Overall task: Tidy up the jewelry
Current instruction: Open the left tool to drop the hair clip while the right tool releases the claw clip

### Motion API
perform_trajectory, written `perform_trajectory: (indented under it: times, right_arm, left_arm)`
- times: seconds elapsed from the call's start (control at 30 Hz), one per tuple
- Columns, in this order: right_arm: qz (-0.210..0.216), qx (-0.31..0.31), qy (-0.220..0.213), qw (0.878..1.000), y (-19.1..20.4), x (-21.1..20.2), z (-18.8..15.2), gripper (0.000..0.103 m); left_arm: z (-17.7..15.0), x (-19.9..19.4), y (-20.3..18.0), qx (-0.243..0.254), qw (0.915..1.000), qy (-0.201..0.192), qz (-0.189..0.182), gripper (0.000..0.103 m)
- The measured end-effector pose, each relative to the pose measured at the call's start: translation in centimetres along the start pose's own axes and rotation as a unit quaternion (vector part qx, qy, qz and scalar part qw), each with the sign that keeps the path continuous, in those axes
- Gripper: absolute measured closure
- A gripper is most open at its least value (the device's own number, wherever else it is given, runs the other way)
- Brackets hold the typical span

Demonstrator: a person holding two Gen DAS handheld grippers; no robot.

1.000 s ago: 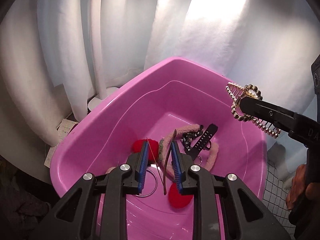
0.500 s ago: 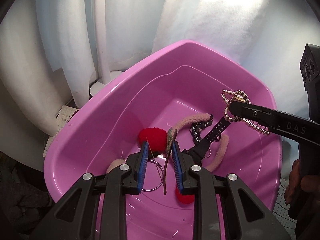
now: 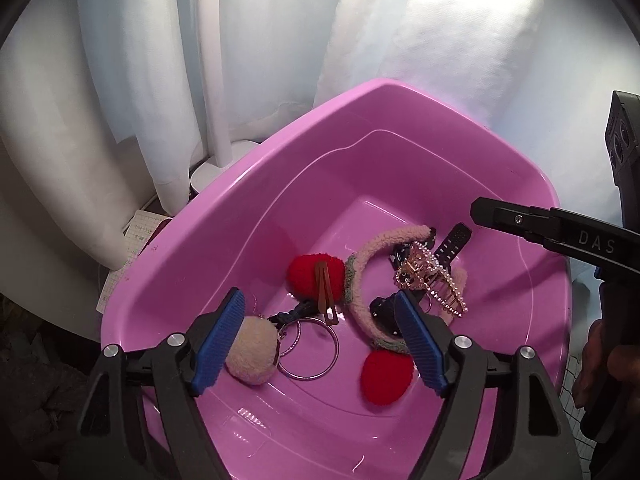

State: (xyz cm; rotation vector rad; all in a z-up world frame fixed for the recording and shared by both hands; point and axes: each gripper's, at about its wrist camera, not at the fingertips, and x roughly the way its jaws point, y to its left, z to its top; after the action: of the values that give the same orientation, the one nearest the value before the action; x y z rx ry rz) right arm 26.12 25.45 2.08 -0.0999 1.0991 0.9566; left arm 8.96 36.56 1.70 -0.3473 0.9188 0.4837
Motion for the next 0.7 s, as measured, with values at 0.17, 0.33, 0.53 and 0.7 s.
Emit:
perform_trajectory:
  times: [0.17, 0.33, 0.53, 0.7]
  right_arm:
    - [0.001, -0.005, -0.003, 1.000, 0.4, -0.2, -0.3, 0.058]
    - [-0.005, -0.024, -0.006, 1.000, 1.3, -0.4, -0.7, 0.058]
    - [-0.009, -0.033, -0.014, 0.999, 1.9, -0.7, -0.9, 0.043]
    - [-0.012, -0.035, -0.022, 0.999, 1.9, -0.8, -1.0, 0.038]
  left_arm:
    - [0.2, -0.3, 0.4, -0.007, 0.9999, 0.003, 0.016, 0.011]
    - [0.1, 0.0, 0.8, -0.017, 0.9993, 0.017, 0.030, 0.009]
    - [0.0, -0.4, 1.0, -0.021, 0.9989, 0.015, 0.040, 0.009]
    - [0.1, -0.7, 0.9, -0.022, 0.9988, 0.011, 0.043, 0.009]
